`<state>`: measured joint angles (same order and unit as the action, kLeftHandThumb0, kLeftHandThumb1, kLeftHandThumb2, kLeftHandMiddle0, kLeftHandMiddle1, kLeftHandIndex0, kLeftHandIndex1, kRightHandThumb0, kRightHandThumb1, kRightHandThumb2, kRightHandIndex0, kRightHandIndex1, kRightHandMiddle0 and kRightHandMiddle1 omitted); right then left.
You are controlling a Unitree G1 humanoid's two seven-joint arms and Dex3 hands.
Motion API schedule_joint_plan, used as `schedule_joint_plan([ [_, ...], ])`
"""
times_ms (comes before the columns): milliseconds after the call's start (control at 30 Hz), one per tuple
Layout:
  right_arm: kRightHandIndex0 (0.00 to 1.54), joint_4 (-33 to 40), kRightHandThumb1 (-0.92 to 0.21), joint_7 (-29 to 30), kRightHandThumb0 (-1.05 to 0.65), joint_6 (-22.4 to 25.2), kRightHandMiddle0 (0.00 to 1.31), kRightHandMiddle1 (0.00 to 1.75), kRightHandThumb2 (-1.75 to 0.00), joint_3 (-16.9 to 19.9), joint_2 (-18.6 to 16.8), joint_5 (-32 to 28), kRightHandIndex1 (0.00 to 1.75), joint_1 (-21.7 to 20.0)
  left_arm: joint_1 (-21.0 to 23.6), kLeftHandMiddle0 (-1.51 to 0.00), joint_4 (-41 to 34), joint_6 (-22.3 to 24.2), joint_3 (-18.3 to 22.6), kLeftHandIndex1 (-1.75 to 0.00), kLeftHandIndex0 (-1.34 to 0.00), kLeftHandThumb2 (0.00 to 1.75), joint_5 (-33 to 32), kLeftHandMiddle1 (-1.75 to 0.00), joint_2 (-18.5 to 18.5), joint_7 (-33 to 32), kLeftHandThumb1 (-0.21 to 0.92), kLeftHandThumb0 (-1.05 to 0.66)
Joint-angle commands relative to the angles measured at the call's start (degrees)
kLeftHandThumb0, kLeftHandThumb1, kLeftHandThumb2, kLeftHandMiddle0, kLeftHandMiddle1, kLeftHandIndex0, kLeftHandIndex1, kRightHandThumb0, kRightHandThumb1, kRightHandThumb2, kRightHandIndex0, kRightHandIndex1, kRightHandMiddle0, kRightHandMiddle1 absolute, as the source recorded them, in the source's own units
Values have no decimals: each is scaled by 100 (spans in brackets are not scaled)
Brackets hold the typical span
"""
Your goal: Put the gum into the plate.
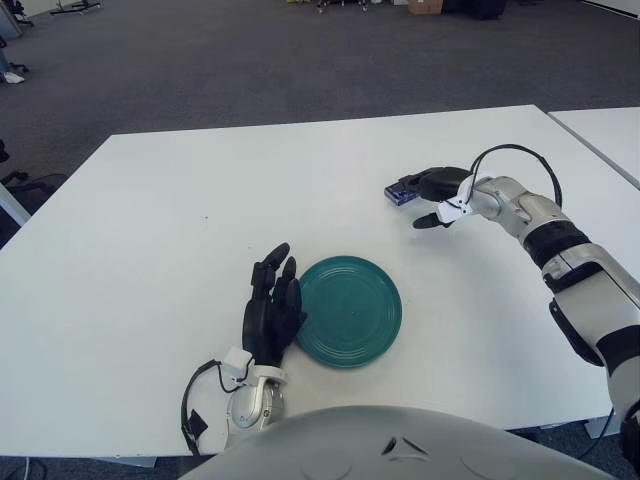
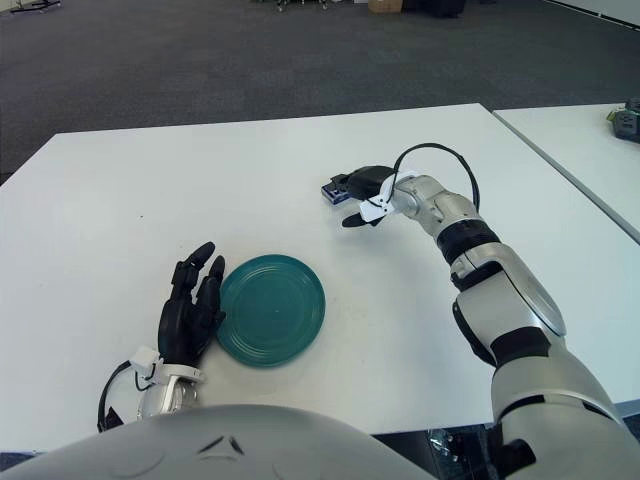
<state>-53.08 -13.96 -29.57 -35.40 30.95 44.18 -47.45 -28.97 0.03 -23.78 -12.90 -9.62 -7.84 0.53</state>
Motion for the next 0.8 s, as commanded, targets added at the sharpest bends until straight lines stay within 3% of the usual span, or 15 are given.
schedule_joint_plan([
  [0, 17, -216, -92, 194, -105, 67, 0, 45, -78, -19, -143, 87, 1, -124, 10, -31, 127, 171, 19, -89, 0, 65, -11, 0, -116, 4, 92, -82],
  [200, 19, -369, -92, 350, -105, -38, 0, 48, -78, -50, -228, 100, 2, -57, 5, -31, 149, 149, 45, -87, 0, 64, -61, -1, -111, 39, 92, -82],
  [333, 20, -22, -92, 231, -105, -198, 0, 49, -78, -11, -150, 7, 2, 144, 20, -35, 179, 119, 93, -90, -1, 62, -112, -2, -137, 41, 92, -80],
  [533, 19, -27, -92, 248, -104, -328, 0, 49, -79, -13, -118, 50, 1, 80, 23, -37, 205, 85, 107, -92, -2, 60, -114, -3, -153, 48, 92, -79],
  [767, 20, -695, -92, 596, -103, -185, 0, 52, -78, -76, -284, 244, 1, -427, 39, -35, 185, 148, 93, -93, -2, 62, -15, -2, -120, 16, 92, -81],
])
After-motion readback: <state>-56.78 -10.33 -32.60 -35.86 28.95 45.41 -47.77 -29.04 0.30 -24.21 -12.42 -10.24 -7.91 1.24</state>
